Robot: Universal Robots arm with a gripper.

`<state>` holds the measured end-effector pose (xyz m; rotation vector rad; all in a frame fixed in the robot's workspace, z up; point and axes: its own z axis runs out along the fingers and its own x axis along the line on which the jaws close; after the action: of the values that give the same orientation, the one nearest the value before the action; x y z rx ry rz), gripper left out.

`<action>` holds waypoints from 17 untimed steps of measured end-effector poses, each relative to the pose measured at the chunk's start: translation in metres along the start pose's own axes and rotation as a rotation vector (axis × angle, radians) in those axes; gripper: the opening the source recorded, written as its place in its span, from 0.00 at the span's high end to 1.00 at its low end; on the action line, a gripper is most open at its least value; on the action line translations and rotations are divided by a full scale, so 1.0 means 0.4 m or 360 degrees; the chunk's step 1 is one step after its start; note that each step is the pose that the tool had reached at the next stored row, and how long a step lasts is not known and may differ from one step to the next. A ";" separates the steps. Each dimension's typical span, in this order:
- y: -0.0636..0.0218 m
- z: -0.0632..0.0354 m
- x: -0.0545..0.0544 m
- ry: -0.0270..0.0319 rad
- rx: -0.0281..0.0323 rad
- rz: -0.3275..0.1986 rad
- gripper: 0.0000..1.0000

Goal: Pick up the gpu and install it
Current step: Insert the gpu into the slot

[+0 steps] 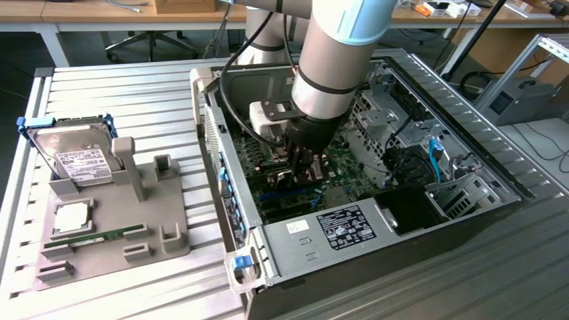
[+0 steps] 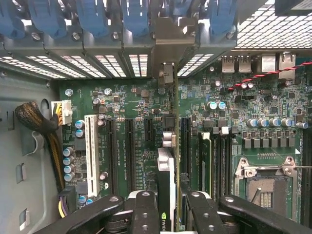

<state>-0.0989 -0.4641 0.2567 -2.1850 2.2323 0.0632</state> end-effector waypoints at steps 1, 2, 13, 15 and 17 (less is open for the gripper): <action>0.000 0.000 0.000 -0.00001 0.00000 0.0000 0.73; 0.000 0.001 0.000 -0.00002 0.00001 0.0000 0.73; 0.002 0.008 0.000 0.00001 -0.00001 0.0000 0.73; 0.002 0.008 0.000 0.00000 0.00000 0.0000 0.73; 0.002 0.008 0.000 -0.00001 0.00000 0.0000 0.73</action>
<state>-0.0998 -0.4641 0.2536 -2.1851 2.2322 0.0632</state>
